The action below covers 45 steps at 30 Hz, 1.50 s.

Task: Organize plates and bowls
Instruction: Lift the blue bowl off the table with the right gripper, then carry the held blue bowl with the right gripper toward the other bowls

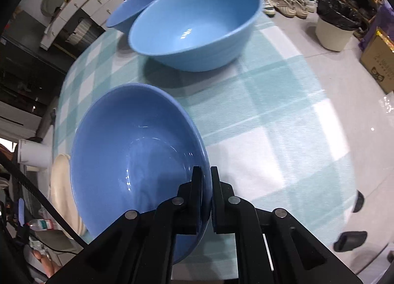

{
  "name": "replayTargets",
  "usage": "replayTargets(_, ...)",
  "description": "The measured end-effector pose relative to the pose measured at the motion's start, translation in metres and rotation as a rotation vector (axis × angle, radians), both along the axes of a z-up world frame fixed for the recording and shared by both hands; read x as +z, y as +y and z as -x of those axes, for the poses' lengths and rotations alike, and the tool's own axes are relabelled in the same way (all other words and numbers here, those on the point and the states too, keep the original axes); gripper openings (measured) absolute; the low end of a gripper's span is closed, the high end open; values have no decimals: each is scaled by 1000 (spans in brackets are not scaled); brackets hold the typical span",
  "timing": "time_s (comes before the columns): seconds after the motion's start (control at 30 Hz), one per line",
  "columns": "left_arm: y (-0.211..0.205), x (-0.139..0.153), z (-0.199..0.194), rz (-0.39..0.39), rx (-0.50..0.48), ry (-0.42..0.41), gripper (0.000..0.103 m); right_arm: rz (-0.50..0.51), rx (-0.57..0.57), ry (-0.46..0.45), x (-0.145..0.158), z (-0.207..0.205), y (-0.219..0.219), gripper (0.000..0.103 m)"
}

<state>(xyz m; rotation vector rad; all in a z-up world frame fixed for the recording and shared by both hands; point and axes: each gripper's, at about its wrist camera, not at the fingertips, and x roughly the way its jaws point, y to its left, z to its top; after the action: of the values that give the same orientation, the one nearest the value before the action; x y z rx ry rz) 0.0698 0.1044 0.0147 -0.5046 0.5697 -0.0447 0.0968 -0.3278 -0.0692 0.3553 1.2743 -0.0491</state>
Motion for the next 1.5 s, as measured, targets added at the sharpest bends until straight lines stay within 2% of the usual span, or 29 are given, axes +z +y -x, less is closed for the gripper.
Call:
replayTargets(0.37, -26, -5, -9, -29, -22, 35, 103, -32, 59, 78, -5, 18, -9, 6)
replayTargets(0.8, -63, -12, -15, -120, -76, 72, 103, -39, 120, 63, 4, 17, -7, 8)
replayTargets(0.83, -65, -13, -16, -127, -79, 79, 103, -31, 133, 39, 6, 17, -6, 9)
replayTargets(0.93, -69, -16, -16, -143, -88, 90, 103, -8, 167, -39, 15, 22, -7, 20)
replayTargets(1.07, -73, -18, -16, -156, -90, 98, 103, 42, 197, -193, 32, 34, -8, 49)
replayTargets(1.23, -82, -21, -17, -180, -107, 108, 103, 14, 225, -271, 37, 42, -8, 51)
replayTargets(1.3, -84, -22, -18, -186, -116, 111, 103, 57, 190, -320, 40, 47, -12, 52)
replayTargets(1.37, -87, -22, -17, -196, -122, 110, 103, 131, 144, -435, 51, 59, -18, 56)
replayTargets(1.5, -95, -20, -14, -262, -96, 103, 103, 205, 86, -687, 76, 90, -23, 85)
